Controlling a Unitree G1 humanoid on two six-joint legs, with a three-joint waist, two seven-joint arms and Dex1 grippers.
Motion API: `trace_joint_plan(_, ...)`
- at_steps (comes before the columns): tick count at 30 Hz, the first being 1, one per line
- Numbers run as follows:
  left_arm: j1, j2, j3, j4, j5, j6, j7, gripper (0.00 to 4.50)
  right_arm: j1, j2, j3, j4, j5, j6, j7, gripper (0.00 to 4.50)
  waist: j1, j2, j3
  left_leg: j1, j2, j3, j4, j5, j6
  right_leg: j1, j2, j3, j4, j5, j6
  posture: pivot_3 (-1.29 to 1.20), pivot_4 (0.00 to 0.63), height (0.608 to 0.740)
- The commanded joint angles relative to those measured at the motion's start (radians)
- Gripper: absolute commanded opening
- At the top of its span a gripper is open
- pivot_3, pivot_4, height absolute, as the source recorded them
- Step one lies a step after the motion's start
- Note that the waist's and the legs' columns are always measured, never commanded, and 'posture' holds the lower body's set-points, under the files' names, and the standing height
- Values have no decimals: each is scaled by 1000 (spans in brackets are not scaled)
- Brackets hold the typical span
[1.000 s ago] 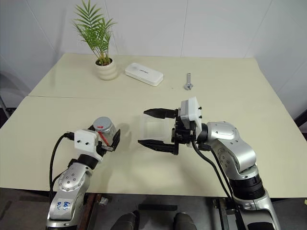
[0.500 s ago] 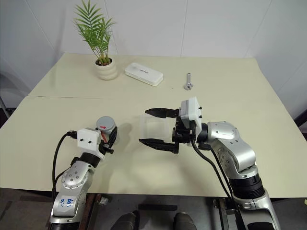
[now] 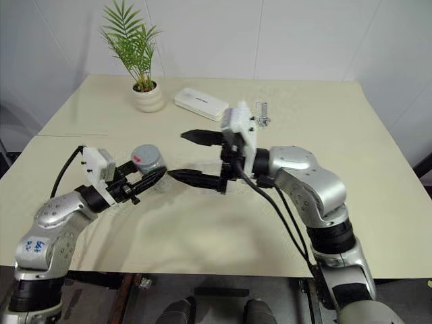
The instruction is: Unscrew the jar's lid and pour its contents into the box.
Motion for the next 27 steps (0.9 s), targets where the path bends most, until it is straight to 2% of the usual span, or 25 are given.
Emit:
trace_joint_plan(1, -63, -27, -42, -28, -55, 60, 2, 1986, -59, 70, 54, 15, -43, 25, -76, 4500, 0, 0, 0, -1, 0, 0, 0, 0, 0, -2, 0, 0, 1, 0, 0, 0, 150, 740)
trace_joint_plan(11, -77, -66, -91, -75, -59, 104, 20, 1986, -85, 132, 84, 124, -160, -32, -121, 4500, -15, 0, 0, -10, 6, 5, 3, 1, -2, -16, 10, 10, 9, 1, 1, 0, 150, 740)
trace_joint_plan(27, -65, -44, -78, -75, -47, 93, 4, 1986, -64, 105, 49, 177, -197, -65, -71, 4500, -24, 0, 0, -8, 6, 6, 3, 2, -3, -16, 10, 13, 13, 1, 0, 0, 150, 740)
